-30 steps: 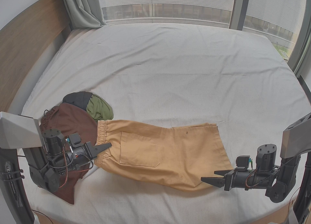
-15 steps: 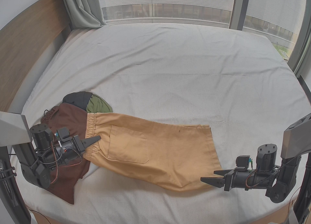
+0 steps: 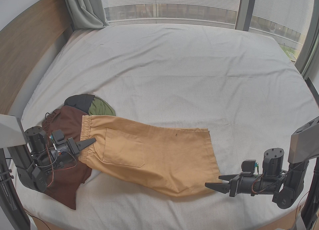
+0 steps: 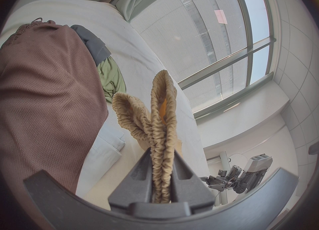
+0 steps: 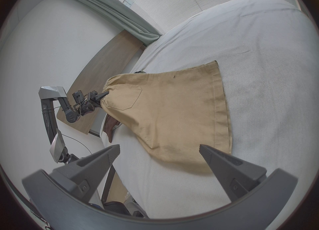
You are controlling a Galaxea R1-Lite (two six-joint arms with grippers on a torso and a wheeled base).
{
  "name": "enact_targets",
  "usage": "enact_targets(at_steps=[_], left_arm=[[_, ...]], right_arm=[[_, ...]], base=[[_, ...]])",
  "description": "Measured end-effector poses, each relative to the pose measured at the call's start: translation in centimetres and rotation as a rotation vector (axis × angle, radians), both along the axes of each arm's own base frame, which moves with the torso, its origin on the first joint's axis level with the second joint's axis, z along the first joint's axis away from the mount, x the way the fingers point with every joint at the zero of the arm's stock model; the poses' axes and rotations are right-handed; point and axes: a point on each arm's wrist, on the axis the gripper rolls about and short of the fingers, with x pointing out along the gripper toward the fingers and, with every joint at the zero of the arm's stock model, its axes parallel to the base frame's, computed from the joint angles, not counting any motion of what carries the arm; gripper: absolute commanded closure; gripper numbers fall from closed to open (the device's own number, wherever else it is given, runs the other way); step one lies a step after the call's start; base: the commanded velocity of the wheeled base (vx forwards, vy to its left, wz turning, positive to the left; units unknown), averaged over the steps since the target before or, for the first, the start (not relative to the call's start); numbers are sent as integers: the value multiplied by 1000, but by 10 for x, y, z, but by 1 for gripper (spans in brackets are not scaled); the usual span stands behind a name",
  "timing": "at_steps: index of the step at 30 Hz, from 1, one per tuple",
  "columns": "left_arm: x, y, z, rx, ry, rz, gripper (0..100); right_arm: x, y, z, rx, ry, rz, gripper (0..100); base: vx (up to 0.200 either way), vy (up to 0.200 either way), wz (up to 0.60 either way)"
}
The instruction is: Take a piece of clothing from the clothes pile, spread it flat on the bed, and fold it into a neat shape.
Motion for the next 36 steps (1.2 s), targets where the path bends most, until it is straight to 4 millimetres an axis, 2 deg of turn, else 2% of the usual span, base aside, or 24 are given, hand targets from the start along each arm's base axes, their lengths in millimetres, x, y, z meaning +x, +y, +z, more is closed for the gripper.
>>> enact_targets(at_steps=[5,23,36], left_arm=[[1,0,3,1,-12,0,100],[1,-21,12,-1,-45,-61,100],[5,-46,12,4,-58,-98,100]], right_arm=[[0,0,0,0,-1,1,0],[0,0,5,7,-20,2,0],[0,0,5,9,-23,2,0]], base=[[0,0,0],[0,0,0],[0,0,0]])
